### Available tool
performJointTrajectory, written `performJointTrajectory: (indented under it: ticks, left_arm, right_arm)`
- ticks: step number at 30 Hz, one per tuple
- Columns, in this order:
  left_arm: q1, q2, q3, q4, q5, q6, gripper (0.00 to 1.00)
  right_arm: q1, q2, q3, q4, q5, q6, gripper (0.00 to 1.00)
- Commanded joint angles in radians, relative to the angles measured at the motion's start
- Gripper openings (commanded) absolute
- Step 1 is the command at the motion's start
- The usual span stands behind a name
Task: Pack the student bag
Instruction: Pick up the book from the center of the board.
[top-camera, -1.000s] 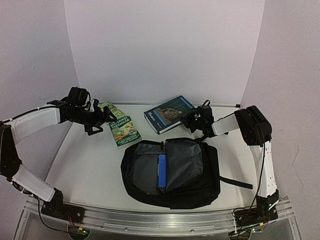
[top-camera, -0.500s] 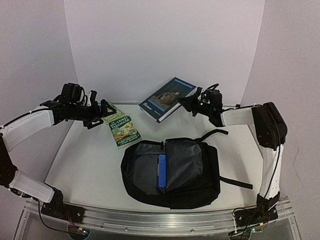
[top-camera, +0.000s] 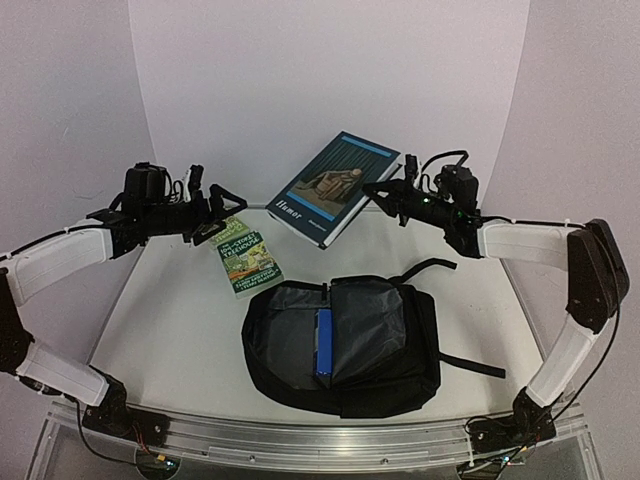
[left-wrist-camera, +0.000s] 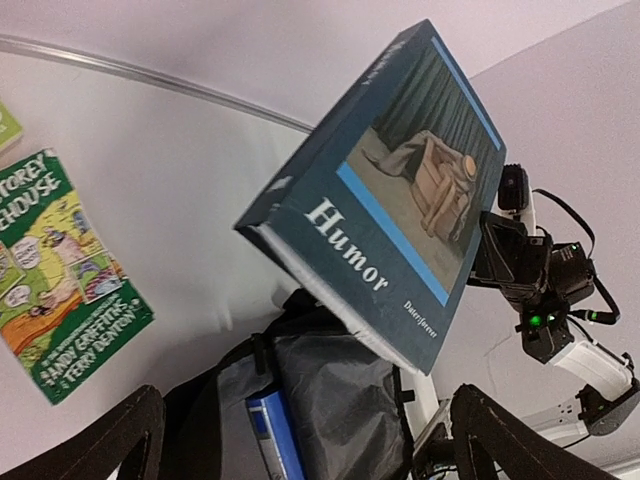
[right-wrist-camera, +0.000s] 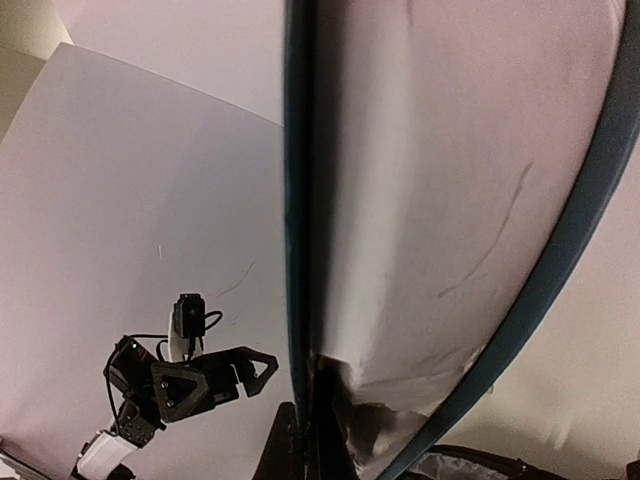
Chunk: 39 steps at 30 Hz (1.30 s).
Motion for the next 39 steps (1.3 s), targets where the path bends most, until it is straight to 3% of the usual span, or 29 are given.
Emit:
performJointTrajectory:
  ticks: [1, 10, 20, 28, 36, 39]
  left_arm:
    - [-0.137, -0.014, -0.004, 0.256, -0.089, -0.049, 1.00]
    - [-0.198, -0.033, -0.025, 0.440, -0.120, -0.144, 1.00]
    - [-0.258, 0.020, 0.000, 0.657, -0.090, -0.199, 0.99]
    - [-0.264, 0.070, 0.011, 0.764, -0.086, -0.249, 0.79]
    - [-0.266, 0.113, 0.025, 0.783, -0.089, -0.280, 0.85]
    - [-0.266, 0.115, 0.028, 0.782, -0.096, -0.280, 0.82]
  right_arm:
    - [0.079, -0.161, -0.034, 0.071, 0.147, 0.014, 0.00]
    - [0.217, -0.296, -0.083, 0.158, 0.372, 0.043, 0.00]
    - [0.255, -0.312, -0.107, 0.220, 0.391, 0.071, 0.00]
    - [0.263, -0.329, -0.152, 0.292, 0.419, 0.095, 0.00]
    - [0.266, -0.334, -0.161, 0.334, 0.410, 0.118, 0.00]
    - [0.266, -0.338, -0.164, 0.334, 0.410, 0.115, 0.00]
